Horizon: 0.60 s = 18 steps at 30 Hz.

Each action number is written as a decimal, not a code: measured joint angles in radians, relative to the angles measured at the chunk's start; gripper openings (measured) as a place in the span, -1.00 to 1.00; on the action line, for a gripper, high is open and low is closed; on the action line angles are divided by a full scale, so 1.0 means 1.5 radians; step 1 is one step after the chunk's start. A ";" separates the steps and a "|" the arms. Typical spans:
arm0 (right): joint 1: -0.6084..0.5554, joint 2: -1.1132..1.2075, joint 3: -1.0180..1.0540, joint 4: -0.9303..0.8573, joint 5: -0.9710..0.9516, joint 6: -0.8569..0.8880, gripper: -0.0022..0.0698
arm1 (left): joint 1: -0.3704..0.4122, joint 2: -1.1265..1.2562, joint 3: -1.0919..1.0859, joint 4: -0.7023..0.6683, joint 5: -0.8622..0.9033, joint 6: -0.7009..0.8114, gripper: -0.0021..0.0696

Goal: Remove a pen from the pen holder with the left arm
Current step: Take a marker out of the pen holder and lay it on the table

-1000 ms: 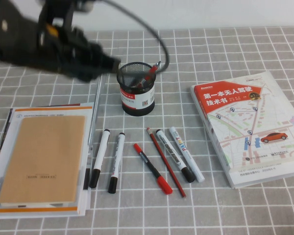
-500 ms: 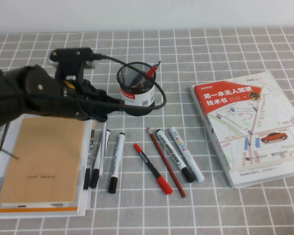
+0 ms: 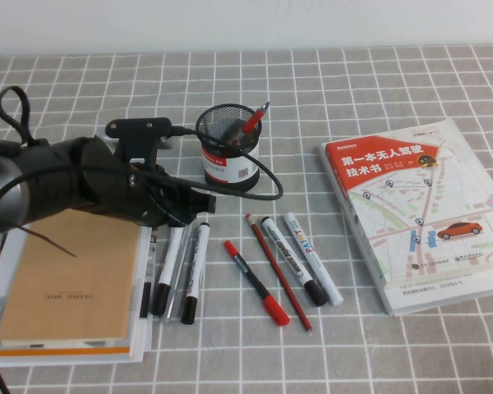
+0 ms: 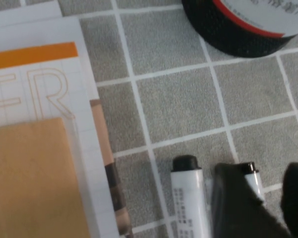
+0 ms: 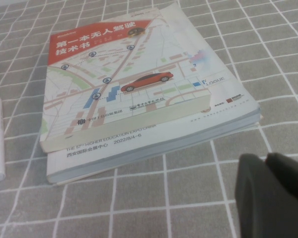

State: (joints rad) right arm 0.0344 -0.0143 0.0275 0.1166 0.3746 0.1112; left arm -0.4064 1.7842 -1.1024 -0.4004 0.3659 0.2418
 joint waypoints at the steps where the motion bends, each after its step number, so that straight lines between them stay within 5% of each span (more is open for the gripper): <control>1: 0.000 0.000 0.000 0.000 0.000 0.000 -0.97 | 0.000 0.001 0.000 -0.001 -0.003 0.000 -0.39; 5: 0.000 0.000 0.000 0.000 0.000 0.000 -0.97 | 0.000 0.002 0.000 -0.010 -0.016 0.000 -0.02; 11: 0.000 0.000 0.000 0.000 0.000 0.000 -0.97 | 0.000 -0.005 0.000 0.002 -0.019 0.000 0.09; 14: 0.000 0.000 0.000 0.000 0.000 0.000 -0.97 | -0.011 -0.048 0.000 0.050 -0.019 -0.004 -0.04; 18: 0.000 0.000 0.000 0.000 0.000 0.000 -0.97 | -0.038 -0.150 0.018 0.116 -0.019 -0.013 -0.62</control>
State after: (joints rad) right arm 0.0344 -0.0143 0.0275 0.1166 0.3746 0.1112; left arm -0.4629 1.5597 -1.0756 -0.2264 0.3375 0.2223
